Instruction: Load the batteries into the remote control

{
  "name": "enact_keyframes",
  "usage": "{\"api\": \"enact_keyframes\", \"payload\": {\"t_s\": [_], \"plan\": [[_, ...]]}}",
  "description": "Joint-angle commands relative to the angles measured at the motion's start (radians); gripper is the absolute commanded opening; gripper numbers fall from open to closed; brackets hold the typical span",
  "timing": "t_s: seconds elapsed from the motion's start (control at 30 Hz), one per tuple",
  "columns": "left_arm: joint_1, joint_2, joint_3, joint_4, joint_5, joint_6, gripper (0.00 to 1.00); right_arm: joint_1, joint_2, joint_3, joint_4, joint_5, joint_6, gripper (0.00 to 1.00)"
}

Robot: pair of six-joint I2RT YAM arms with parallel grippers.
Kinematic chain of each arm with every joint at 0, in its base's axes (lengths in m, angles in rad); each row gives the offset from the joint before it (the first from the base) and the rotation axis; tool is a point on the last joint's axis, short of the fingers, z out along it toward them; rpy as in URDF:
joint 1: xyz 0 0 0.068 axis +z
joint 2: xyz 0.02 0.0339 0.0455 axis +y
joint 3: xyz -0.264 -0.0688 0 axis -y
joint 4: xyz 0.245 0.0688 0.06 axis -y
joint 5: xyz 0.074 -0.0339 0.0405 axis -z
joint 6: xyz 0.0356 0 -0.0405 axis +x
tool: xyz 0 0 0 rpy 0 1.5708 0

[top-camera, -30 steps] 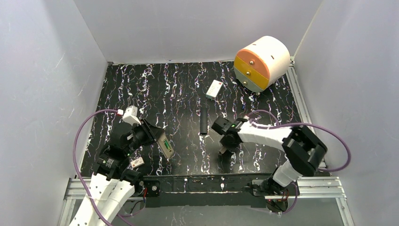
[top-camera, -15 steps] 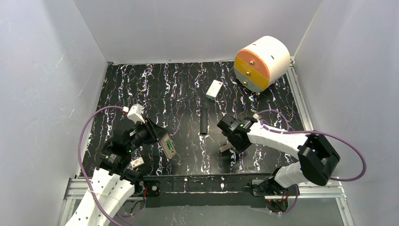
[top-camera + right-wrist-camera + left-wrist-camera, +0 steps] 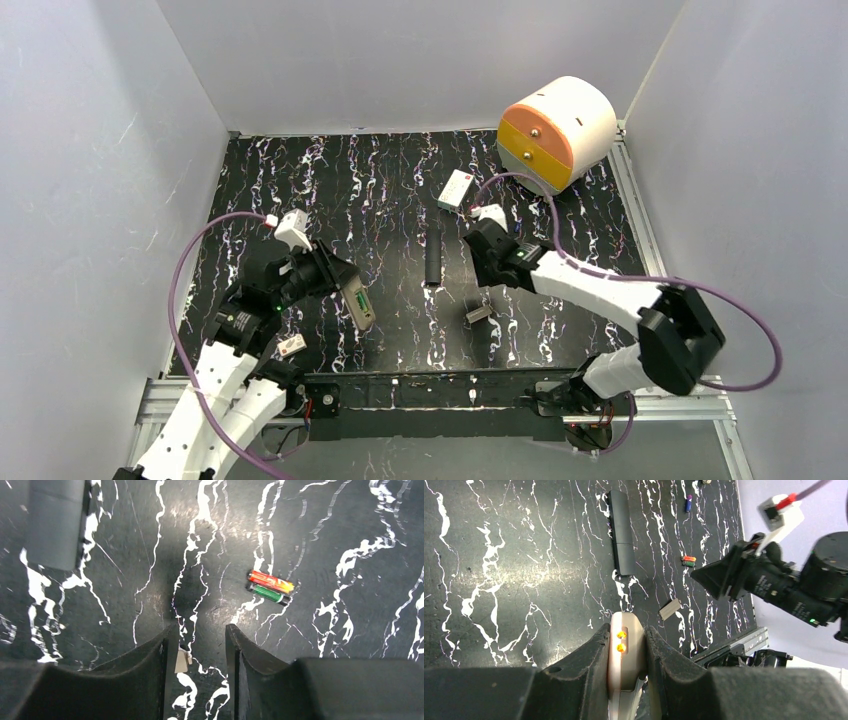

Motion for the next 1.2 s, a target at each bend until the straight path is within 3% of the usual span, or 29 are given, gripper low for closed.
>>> {"api": "enact_keyframes", "payload": {"t_s": [0.0,0.43,0.83,1.07,1.17], "plan": [[0.005,0.022,0.045,0.016,0.031,0.016,0.00,-0.002,0.101,0.068,-0.003,-0.078,-0.162,0.46],[0.005,0.022,-0.020,0.075,0.043,-0.028,0.00,-0.002,0.227,0.015,-0.048,-0.167,-0.052,0.44],[0.005,0.012,-0.065,0.105,0.062,-0.048,0.00,-0.001,0.172,-0.052,-0.169,-0.209,-0.011,0.44],[0.004,0.014,-0.074,0.111,0.068,-0.049,0.00,0.021,0.093,-0.114,-0.159,-0.432,-0.094,0.47],[0.005,0.021,-0.069,0.114,0.069,-0.049,0.00,0.043,0.070,-0.106,-0.145,-0.454,-0.079,0.51]]}}
